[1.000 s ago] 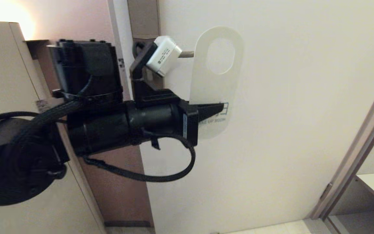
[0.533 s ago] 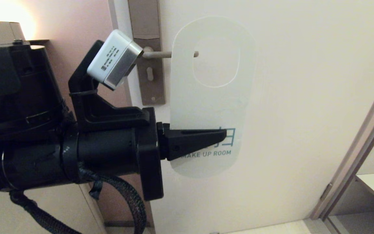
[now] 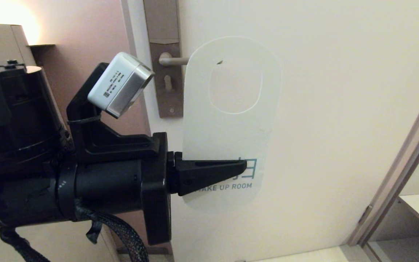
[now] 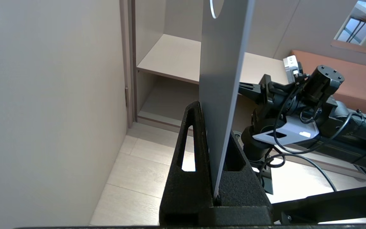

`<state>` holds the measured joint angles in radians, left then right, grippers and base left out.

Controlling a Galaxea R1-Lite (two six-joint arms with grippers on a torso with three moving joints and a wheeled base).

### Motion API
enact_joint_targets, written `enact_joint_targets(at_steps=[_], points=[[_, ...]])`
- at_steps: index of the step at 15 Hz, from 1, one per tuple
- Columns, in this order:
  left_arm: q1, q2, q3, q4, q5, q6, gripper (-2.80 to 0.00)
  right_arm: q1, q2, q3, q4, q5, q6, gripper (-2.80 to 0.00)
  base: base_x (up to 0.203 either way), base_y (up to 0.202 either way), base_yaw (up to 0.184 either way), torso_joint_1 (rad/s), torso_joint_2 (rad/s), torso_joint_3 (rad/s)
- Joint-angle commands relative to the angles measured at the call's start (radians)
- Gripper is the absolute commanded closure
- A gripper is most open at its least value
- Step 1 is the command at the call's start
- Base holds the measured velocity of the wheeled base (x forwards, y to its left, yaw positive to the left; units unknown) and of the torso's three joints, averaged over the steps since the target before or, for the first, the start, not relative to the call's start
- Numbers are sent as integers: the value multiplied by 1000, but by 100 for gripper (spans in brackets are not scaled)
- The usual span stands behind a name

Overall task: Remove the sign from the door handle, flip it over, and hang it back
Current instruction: Hand it to the other hand

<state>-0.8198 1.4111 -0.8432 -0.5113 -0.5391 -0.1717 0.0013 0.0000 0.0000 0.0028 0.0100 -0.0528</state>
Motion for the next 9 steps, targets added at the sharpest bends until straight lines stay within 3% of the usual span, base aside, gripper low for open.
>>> enact_joint_targets(at_steps=[1, 9], points=[[-1, 17, 1, -4, -2, 0, 0, 0, 2, -1, 0, 1, -1, 0, 0, 0, 0, 0, 0, 0], [3, 63, -20, -11, -30, -2, 0, 0, 34, -40, 79, 6, -23, 0, 0, 0, 0, 0, 0, 0]])
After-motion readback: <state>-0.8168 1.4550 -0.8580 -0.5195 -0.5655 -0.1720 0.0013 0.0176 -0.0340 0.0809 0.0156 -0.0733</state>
